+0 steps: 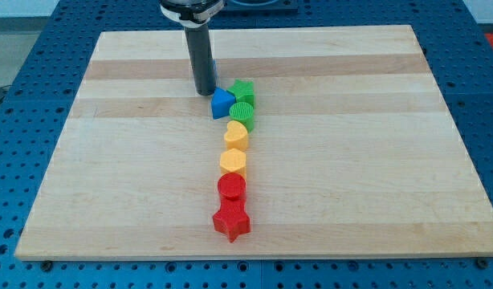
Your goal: Move your arm towards red star
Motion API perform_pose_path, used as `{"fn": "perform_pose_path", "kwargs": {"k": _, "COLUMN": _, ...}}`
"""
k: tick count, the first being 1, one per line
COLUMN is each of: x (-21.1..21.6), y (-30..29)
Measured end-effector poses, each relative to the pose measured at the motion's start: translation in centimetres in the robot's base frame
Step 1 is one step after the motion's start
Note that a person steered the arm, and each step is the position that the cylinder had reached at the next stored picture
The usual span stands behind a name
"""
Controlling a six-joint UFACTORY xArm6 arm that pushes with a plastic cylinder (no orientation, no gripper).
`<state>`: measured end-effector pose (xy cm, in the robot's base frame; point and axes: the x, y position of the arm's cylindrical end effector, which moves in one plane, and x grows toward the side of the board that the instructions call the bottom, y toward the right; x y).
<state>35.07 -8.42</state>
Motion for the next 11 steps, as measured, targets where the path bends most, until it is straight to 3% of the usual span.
{"fn": "perform_pose_path", "kwargs": {"k": 3, "x": 9.5, "y": 1.8}}
{"fn": "perform_pose_path", "kwargs": {"k": 5, "x": 10.0, "y": 1.6}}
{"fn": "perform_pose_path", "kwargs": {"k": 6, "x": 14.5, "y": -2.1}}
{"fn": "perform_pose_path", "kwargs": {"k": 7, "x": 22.5, "y": -6.7}}
{"fn": "perform_pose_path", "kwargs": {"k": 8, "x": 26.4, "y": -7.2}}
{"fn": "perform_pose_path", "kwargs": {"k": 9, "x": 26.8, "y": -4.5}}
{"fn": "perform_pose_path", "kwargs": {"k": 10, "x": 26.8, "y": 3.0}}
{"fn": "perform_pose_path", "kwargs": {"k": 11, "x": 26.8, "y": 4.1}}
